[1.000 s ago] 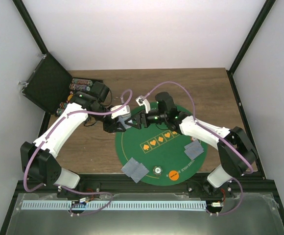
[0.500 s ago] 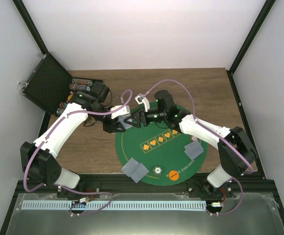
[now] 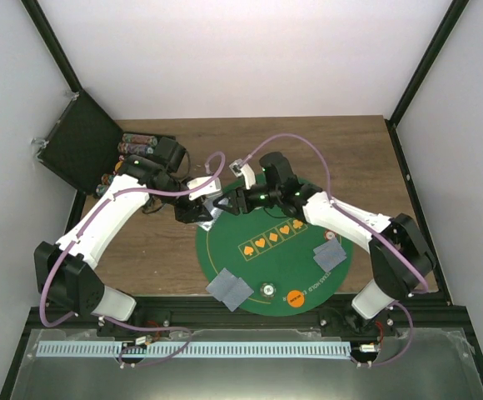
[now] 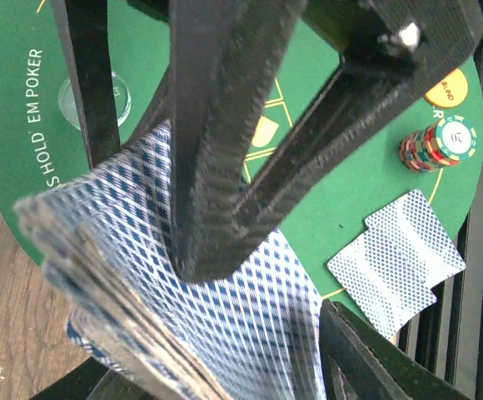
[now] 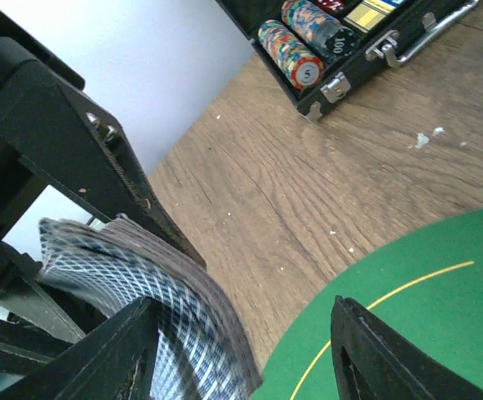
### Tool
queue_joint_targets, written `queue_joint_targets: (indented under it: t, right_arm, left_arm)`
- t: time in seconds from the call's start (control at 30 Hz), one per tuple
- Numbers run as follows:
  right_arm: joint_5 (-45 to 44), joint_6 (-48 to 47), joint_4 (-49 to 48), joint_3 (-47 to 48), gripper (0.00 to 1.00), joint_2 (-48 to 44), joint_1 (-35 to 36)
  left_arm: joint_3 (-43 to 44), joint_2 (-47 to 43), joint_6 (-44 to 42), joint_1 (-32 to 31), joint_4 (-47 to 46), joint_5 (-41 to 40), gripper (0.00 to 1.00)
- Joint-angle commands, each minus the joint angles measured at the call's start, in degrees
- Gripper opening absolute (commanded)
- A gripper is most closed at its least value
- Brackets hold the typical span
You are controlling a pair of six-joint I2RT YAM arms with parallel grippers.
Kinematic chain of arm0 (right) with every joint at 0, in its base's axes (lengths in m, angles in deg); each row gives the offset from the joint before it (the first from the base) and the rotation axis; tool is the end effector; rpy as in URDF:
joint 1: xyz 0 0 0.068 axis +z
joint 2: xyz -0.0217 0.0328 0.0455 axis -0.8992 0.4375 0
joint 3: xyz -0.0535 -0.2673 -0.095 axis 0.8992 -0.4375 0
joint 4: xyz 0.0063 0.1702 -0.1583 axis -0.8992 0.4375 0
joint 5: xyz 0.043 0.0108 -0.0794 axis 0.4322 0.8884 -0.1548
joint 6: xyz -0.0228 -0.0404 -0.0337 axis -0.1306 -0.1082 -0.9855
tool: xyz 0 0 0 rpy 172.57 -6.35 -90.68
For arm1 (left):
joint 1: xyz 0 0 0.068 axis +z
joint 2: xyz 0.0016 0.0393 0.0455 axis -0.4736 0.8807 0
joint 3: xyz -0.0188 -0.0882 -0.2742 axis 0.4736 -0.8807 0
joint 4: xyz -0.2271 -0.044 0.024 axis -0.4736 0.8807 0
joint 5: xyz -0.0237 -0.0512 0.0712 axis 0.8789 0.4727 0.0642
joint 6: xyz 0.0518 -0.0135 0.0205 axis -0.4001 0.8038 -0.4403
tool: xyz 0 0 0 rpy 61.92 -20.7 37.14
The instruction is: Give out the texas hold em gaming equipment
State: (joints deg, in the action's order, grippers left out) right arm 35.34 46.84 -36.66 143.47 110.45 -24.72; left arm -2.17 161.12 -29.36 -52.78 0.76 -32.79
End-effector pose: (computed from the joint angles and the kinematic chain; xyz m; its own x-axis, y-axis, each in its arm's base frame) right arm 0.2406 0.2302 0.2945 -0.6900 -0.1963 -0.6967 -0.7138 0.3440 0.6101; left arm 0.2110 -0.1192 0.3299 -0.1845 0.7889 -0.5862 0.9816 0.1772 -0.0706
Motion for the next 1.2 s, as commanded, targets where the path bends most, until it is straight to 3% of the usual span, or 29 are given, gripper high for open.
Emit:
queue_joint_targets:
  t: [0.0,0.17,0.23,0.3,0.33,0.37,0.63,0.83,1.17]
  right_arm:
    - [-5.23,-0.11,3.26,0.32,0.57,-2.73,-1.06]
    - [1.35,0.12,-0.78,-0.49,0.57,-2.14,-1.10]
    - [3.92,-0.50,-3.75,-0.93,0.53,-0.53,-1.10]
    - [4.91,-2.59,-3.76,-0.37,0.54,1.82,-1.29]
    - [5.31,-3.29,-3.41,-0.25,0.54,3.24,-1.61]
    - [5.58,-3.37,-2.85,-0.15,0.55,4.50,-2.07]
    - [6.96,-3.91,-5.37,-4.80,0.58,8.84,-4.61]
    - [11.10,-8.36,-6.08,-4.51,0.65,12.94,-4.79]
    - [12.57,-7.64,-6.14,0.52,0.61,17.27,-5.76]
  left_arm:
    - [0.82,-1.40,-0.31,-0.19,-0.49,1.04,0.50]
    - [-2.55,-1.35,-0.73,-0.18,-4.21,1.40,0.49]
    - [-5.39,-0.31,-0.89,-0.18,-7.56,1.80,0.44]
    - [-6.54,2.05,-0.10,0.05,-9.58,1.76,0.24]
    - [-7.09,4.19,0.60,0.34,-10.65,2.22,0.07]
    - [-8.06,5.45,1.24,0.91,-12.08,3.52,0.00]
    - [-10.16,21.88,5.99,5.15,-18.25,10.03,0.00]
    - [-12.30,23.13,4.14,5.70,-19.54,11.96,0.00]
    - [-11.89,23.10,1.67,5.47,-16.99,13.23,0.00]
